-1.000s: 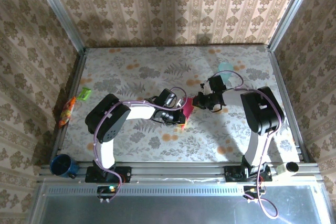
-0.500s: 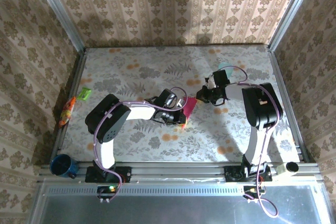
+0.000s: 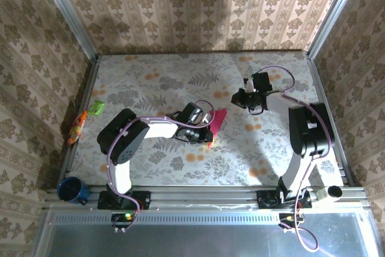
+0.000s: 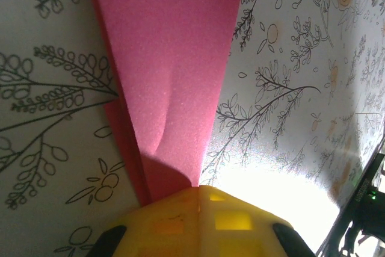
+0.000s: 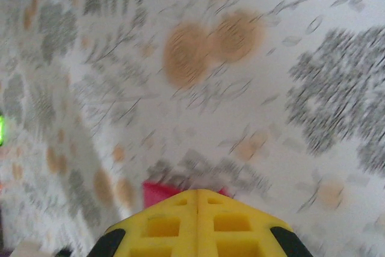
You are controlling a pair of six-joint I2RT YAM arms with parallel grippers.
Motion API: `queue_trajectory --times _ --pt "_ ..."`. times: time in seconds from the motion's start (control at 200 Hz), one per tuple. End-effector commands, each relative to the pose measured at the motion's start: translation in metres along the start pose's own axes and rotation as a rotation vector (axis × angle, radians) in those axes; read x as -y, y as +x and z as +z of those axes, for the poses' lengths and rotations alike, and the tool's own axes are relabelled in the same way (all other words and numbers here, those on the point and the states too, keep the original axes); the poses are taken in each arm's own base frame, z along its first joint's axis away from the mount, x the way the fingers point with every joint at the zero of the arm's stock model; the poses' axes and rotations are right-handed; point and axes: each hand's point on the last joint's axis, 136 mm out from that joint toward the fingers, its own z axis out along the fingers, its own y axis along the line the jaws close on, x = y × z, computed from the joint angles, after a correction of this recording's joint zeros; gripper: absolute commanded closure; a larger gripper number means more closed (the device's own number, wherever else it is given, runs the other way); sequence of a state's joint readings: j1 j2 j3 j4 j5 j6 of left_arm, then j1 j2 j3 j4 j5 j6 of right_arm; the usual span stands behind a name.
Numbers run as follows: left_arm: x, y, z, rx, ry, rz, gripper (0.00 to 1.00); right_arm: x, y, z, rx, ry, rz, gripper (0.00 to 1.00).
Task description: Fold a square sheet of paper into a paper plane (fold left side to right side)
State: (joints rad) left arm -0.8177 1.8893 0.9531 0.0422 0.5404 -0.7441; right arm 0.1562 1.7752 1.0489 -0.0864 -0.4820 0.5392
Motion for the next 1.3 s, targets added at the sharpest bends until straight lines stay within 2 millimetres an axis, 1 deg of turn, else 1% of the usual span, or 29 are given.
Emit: queue_trajectory --times 0.0,0.065,0.14,0.205,0.315,0.425,0.645,0.82,0.92,1.01,1.09,1.225,1.3 --pt "-0.051 0.043 0.005 -0.111 -0.182 -0.113 1.00 -0.026 0.034 -0.010 -0.049 -0.045 0.000 1.00" --pt "-0.049 0.041 0.005 -0.108 -0.176 -0.111 1.00 -0.032 0.055 -0.006 -0.074 -0.061 0.010 1.00" --pt "-0.048 0.041 0.006 -0.107 -0.171 -0.110 1.00 -0.035 0.078 0.003 -0.106 -0.070 0.022 1.00" --pt "-0.047 0.040 0.006 -0.107 -0.167 -0.108 1.00 -0.034 0.091 0.010 -0.129 -0.071 0.031 1.00" --pt "-0.046 0.040 0.007 -0.111 -0.165 -0.110 1.00 -0.035 0.108 0.020 -0.173 -0.082 0.043 1.00" --pt "-0.046 0.040 0.007 -0.111 -0.164 -0.110 1.00 -0.036 0.117 0.023 -0.196 -0.081 0.033 1.00" --pt "-0.045 0.038 0.008 -0.111 -0.160 -0.110 1.00 -0.043 0.117 0.025 -0.195 -0.105 0.033 1.00" --pt "-0.044 0.038 0.007 -0.114 -0.158 -0.105 1.00 -0.045 0.122 0.037 -0.223 -0.105 0.042 1.00" --pt "-0.040 0.035 0.006 -0.106 -0.150 -0.098 1.00 -0.037 0.129 0.043 -0.256 -0.066 0.063 1.00" --pt "-0.034 0.029 0.002 -0.089 -0.132 -0.091 1.00 -0.021 0.139 0.046 -0.285 -0.007 0.083 1.00" --pt "-0.025 0.020 -0.004 -0.068 -0.108 -0.078 1.00 -0.007 0.147 0.047 -0.306 0.051 0.095 1.00" --pt "0.009 -0.006 -0.019 -0.021 0.016 -0.029 1.00 0.014 0.160 0.047 -0.326 0.119 0.112 1.00" --pt "0.025 -0.016 -0.029 -0.002 0.057 -0.004 1.00 0.022 0.164 0.046 -0.332 0.139 0.115 1.00"
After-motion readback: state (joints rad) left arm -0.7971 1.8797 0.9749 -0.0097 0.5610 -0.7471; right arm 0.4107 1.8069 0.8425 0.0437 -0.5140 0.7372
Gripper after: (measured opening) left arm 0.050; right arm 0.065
